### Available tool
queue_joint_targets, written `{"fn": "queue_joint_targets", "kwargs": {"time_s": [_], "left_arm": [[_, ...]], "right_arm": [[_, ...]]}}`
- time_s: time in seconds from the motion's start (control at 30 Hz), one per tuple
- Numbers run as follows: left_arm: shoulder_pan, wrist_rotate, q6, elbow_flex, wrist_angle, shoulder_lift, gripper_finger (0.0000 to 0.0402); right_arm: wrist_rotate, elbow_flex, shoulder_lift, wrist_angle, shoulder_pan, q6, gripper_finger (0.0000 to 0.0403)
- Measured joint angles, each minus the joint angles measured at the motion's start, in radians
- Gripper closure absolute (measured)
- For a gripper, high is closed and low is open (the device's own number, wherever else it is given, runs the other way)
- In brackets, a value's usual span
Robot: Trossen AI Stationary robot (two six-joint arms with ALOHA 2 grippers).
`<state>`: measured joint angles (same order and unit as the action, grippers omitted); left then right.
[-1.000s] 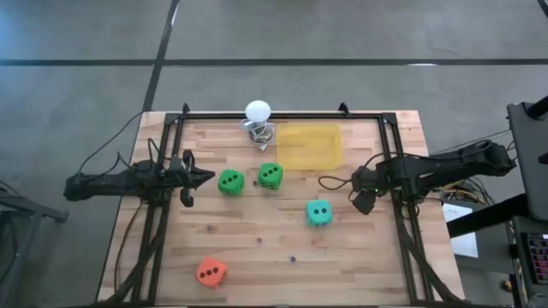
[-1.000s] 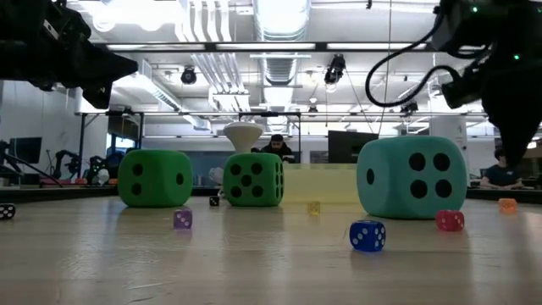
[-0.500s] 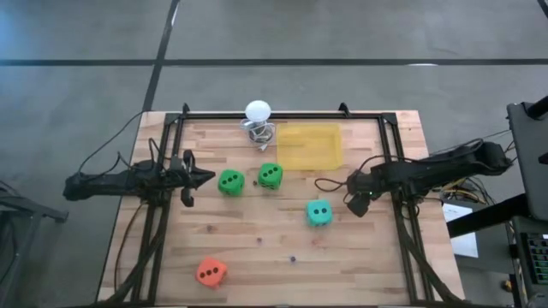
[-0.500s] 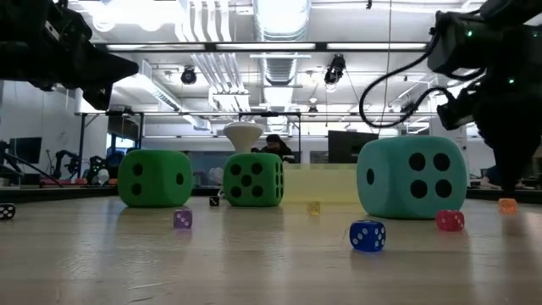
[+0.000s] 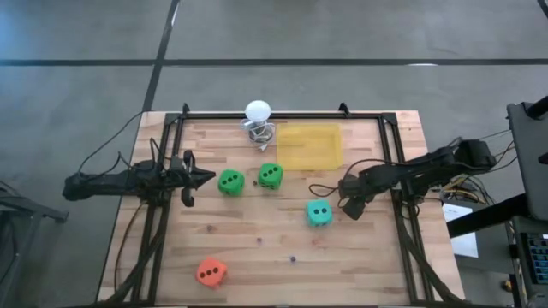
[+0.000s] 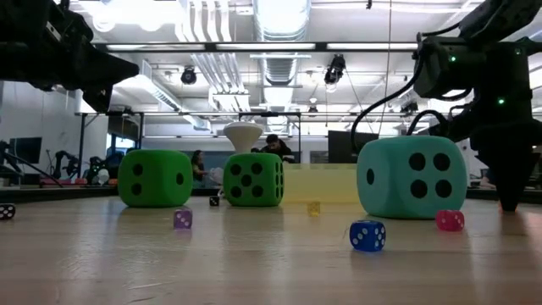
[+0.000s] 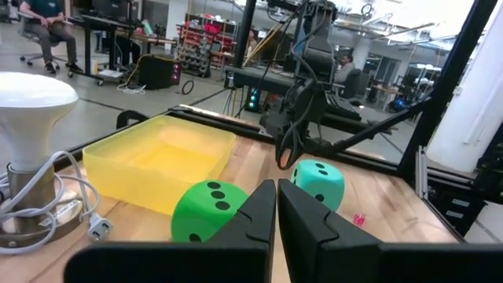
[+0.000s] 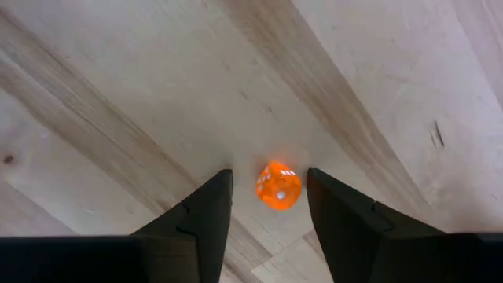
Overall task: Pick & Place Dice
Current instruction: Put the small orange dice into the yellow bin
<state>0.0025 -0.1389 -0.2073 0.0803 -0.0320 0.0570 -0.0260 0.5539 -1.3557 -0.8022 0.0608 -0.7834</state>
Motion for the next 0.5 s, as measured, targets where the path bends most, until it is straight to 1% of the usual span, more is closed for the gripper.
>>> {"fn": "queue_joint_targets", "kwargs": {"time_s": [0.1, 0.3, 0.33, 0.5], "left_arm": [[0.0, 0.0, 0.0, 0.0, 0.0, 0.0, 0.0378], [0.0, 0.0, 0.0, 0.0, 0.0, 0.0, 0.0378], [0.0, 0.0, 0.0, 0.0, 0.0, 0.0, 0.0378], [0.0, 0.0, 0.0, 0.0, -0.001, 0.0, 0.0378]], "right_arm": [[0.0, -0.001, 0.002, 0.006, 0.0, 0.0, 0.028], [-0.007, -0.007, 0.056, 0.009, 0.0, -0.019, 0.0356], [-0.018, -0.008, 0.065, 0.009, 0.0, -0.02, 0.0362], [-0.03, -0.009, 0.084, 0.006, 0.0, -0.022, 0.0362]]}}
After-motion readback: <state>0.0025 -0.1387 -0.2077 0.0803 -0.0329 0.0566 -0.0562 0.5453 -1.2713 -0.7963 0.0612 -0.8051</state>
